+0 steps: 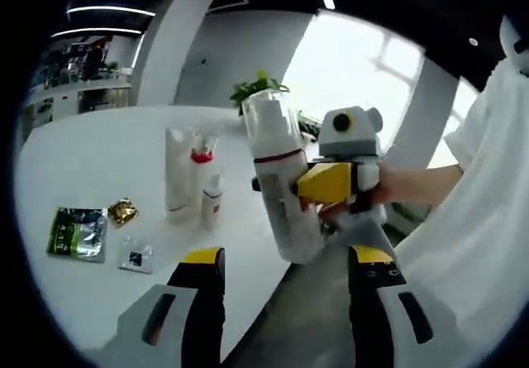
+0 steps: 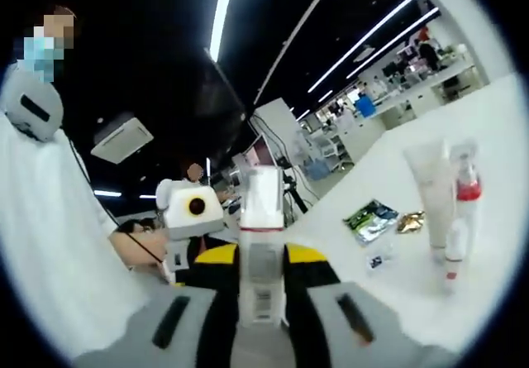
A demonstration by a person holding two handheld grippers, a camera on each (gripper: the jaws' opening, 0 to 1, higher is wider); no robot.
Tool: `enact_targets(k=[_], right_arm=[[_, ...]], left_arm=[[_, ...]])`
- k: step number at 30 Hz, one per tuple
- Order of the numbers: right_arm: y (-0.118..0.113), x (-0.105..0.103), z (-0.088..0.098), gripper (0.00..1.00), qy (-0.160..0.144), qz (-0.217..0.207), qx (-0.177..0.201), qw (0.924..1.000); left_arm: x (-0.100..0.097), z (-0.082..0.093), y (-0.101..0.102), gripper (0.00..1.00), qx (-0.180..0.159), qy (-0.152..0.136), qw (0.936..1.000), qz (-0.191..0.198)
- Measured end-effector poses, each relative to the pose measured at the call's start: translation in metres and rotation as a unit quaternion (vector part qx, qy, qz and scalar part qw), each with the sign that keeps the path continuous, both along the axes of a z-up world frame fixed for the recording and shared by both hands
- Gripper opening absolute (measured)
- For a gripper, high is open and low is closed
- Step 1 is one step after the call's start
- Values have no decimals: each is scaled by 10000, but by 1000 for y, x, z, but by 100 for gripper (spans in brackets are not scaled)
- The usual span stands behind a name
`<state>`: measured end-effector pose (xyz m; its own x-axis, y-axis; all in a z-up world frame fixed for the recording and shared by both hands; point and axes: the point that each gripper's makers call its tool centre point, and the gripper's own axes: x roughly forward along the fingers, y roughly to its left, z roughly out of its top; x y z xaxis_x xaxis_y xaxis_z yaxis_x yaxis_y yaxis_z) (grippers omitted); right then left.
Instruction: Arrange the skincare products in the storage area until every visible bottle or jar stands upright without overlapping.
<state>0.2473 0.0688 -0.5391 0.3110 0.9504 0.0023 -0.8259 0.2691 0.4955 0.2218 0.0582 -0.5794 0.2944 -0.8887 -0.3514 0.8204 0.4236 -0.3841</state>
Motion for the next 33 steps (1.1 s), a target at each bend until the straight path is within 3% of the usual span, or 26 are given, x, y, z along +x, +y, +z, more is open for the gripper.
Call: enact_targets(k=[17, 22, 24, 25, 33], right_arm=[[3, -5, 10, 20, -187, 276, 118, 9994], [7, -3, 9, 20, -207, 290, 114, 9993], [8, -2, 10, 20, -214, 276, 156, 9993], [9, -2, 11, 20, -198, 250, 164, 9994], [-1, 10, 33, 24, -462, -405, 219, 9979]], left_arm=[[3, 18, -16, 25, -304, -120, 9983, -485], [4, 20, -12, 21, -262, -227, 9982, -494], [7, 22, -8, 21, -166, -457, 9977, -481], [10, 21, -7, 21, -65, -598, 9971, -463], [19, 28, -7, 17, 186, -875, 9953, -381]])
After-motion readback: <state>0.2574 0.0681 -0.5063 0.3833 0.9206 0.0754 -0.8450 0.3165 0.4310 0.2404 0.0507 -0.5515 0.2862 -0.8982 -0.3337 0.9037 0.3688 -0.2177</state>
